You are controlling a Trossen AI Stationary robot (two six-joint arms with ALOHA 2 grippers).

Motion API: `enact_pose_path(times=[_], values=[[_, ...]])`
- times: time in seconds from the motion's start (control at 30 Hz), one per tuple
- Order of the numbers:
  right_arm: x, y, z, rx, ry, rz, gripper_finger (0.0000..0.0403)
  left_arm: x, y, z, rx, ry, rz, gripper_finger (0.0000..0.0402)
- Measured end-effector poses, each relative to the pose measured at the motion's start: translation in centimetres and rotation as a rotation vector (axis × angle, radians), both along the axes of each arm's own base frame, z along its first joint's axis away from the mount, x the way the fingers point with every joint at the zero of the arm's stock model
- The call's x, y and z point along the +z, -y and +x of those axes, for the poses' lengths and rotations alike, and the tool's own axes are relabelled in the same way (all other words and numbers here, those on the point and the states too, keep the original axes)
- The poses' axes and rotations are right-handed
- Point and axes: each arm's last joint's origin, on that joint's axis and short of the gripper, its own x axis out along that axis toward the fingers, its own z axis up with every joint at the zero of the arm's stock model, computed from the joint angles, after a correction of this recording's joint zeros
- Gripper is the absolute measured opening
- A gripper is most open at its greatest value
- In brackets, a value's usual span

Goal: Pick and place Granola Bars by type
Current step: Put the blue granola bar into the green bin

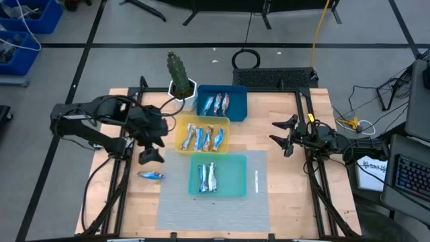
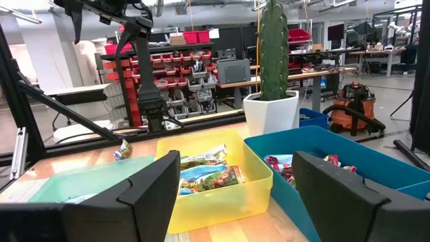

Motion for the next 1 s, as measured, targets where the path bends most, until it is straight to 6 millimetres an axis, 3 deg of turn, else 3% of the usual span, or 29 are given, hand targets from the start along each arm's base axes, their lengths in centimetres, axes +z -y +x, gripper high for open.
enact_pose_path(times=[0.4,0.67,0.77,1.0], values=[[0.0,0.0,0.0,0.000,0.000,0.000,0.0279,0.5,-0.1,-3.9,-0.133,-0.053,0.072,0.0344],[0.0,0.0,0.0,0.000,0.000,0.000,0.0279,-0.1,-0.2,-4.6,-0.182,-0.107,0.105,0.0344],[0.0,0.0,0.0,0.000,0.000,0.000,0.0279,-1.5,0.0,-4.4,-0.202,-0.164,0.128,0.0344],[0.0,0.0,0.0,0.000,0.000,0.000,0.0279,-7.5,0.9,-4.1,-0.271,-0.379,0.170,0.0344]])
